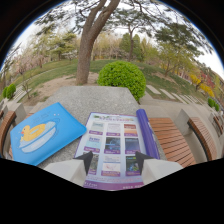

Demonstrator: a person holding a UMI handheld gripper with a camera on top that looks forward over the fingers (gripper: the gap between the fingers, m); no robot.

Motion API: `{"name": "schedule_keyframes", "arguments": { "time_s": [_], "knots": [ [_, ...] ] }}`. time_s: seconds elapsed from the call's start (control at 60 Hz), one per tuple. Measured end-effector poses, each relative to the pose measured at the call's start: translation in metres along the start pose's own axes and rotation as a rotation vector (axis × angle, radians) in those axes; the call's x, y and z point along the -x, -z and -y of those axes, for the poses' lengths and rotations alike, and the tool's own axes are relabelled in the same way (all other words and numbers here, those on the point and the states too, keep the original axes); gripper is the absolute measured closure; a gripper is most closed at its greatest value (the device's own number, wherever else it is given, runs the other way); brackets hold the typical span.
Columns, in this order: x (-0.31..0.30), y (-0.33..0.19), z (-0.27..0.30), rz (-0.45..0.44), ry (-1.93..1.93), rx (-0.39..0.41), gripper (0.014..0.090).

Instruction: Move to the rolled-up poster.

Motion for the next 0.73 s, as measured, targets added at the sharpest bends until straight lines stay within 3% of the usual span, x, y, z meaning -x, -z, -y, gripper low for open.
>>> {"name": "schedule_keyframes", "arguments": {
  "time_s": [0.25, 0.733],
  "knots": [
    [0.001, -0.051, 0.017, 0.003, -0.004, -0.001, 0.0200],
    [0.000, -0.056, 0.013, 0.004, -0.019, 0.003, 0.0201]
  ]
}}
